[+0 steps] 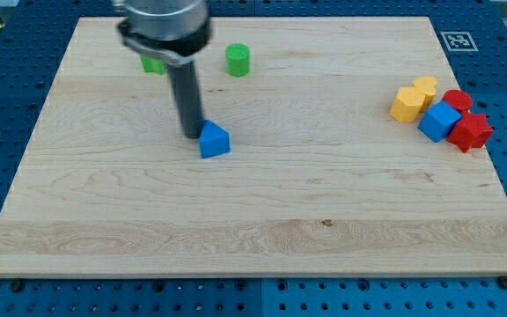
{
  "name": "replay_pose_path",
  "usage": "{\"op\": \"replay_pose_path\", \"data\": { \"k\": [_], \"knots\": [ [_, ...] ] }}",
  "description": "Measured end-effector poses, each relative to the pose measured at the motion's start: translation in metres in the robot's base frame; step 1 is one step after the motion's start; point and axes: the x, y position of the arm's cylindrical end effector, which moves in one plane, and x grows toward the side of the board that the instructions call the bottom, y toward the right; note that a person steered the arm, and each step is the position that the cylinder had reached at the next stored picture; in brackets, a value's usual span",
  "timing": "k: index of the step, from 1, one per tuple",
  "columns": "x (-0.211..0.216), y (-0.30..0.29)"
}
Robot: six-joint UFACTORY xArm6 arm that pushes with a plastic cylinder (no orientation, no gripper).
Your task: Slide triangle below the green circle
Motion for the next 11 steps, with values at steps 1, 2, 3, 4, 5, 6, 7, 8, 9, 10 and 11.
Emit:
{"op": "replay_pose_path", "data": {
  "k": [1,2,3,4,5,6,7,8,9,10,11],
  "knots": [
    [0.0,-0.008],
    [0.018,-0.051],
    [0.05,-0.043],
    [0.06,-0.013],
    [0.041,0.008],
    [0.006,0.017],
    [0.001,0.022],
    [0.015,0.011],
    [0.012,0.022],
    [0.01,0.035],
    [0.01,0.005]
  ]
}}
